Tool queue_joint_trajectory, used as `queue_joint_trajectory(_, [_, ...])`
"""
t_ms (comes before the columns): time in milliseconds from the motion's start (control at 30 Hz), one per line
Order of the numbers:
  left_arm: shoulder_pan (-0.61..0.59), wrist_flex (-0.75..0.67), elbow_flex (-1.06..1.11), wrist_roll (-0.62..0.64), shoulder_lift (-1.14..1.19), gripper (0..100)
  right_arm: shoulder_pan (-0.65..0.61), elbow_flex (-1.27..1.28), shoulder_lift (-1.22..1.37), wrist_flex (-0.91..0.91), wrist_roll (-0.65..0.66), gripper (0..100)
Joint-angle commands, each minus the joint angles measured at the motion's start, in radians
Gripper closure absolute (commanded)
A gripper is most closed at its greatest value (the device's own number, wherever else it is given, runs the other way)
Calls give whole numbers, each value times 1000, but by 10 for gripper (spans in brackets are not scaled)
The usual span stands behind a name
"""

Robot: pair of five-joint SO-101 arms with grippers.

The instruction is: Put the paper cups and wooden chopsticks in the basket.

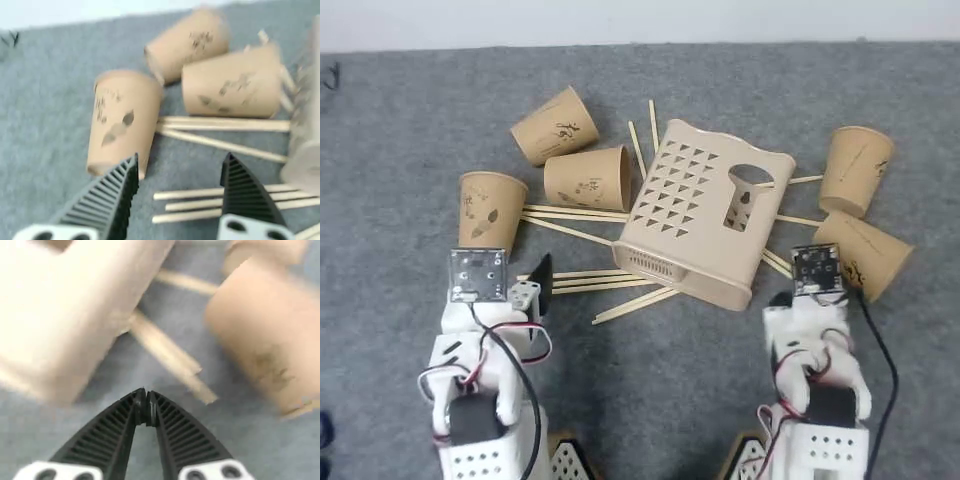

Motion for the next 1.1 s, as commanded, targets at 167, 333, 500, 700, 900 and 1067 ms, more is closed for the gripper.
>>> queue_joint_trajectory(167, [25, -60, -189, -11, -18, 745, 148, -118, -8, -147, 345, 992])
queue_joint_trajectory(333, [34, -58, -318, -5, -17, 745, 150, -175, -8, -193, 350, 992])
queue_joint_trajectory(500, [29, -52, -381, 40, -15, 745, 143, -318, -8, -166, 253, 923])
queue_joint_trajectory(700, [80, 28, -469, 64, 2, 745, 85, -577, -7, 16, 161, 868])
queue_joint_trajectory(900, [95, 32, -656, 126, 245, 745, 41, -732, 39, 125, 160, 882])
queue_joint_trajectory(1067, [95, 129, -892, 167, 519, 746, 39, -951, 271, 196, 157, 882])
